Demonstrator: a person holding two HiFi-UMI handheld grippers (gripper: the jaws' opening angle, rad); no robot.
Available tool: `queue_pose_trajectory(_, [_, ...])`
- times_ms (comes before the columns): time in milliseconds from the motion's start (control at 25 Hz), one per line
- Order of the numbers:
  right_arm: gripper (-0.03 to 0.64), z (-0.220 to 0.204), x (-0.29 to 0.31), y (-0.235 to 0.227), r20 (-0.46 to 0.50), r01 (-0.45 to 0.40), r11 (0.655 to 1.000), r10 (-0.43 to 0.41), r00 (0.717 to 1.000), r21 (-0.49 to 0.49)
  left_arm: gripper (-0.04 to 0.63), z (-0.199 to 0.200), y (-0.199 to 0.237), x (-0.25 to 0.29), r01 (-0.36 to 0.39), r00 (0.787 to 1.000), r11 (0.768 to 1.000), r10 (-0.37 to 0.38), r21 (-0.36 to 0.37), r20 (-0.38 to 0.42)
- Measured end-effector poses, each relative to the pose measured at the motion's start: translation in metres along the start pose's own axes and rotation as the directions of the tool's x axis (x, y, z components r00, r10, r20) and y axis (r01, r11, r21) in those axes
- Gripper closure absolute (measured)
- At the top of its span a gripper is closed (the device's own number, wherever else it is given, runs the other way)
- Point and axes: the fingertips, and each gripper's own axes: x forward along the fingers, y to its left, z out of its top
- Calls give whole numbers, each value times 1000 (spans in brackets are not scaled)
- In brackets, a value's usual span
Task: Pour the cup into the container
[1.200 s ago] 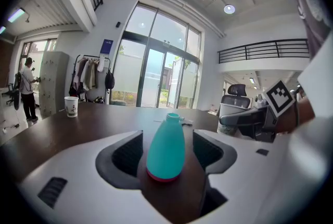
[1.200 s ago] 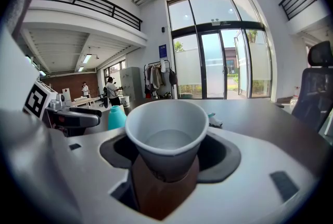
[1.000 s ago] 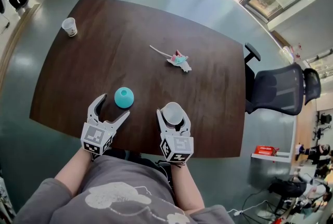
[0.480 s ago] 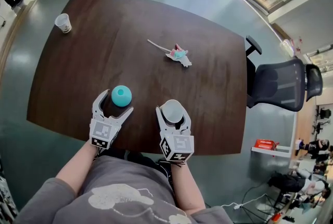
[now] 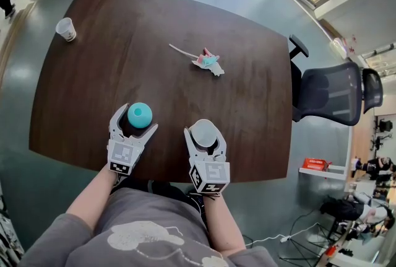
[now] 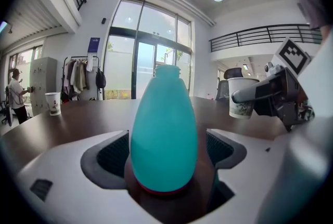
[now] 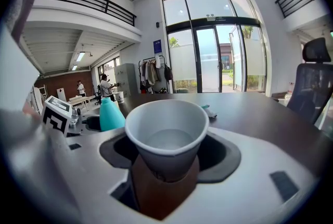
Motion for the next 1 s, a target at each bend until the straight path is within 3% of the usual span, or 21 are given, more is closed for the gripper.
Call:
queue_pose_trajectory(360, [321, -4, 2, -2, -13, 6, 1000, -6, 1000, -1, 147, 3, 3, 13, 8, 1000, 1000, -7, -26, 21])
queue_pose_trajectory(1000, [321, -8, 9, -3, -26, 14, 1000, -13, 1000, 16, 149, -5, 5, 24, 24, 998, 999, -27, -45, -50])
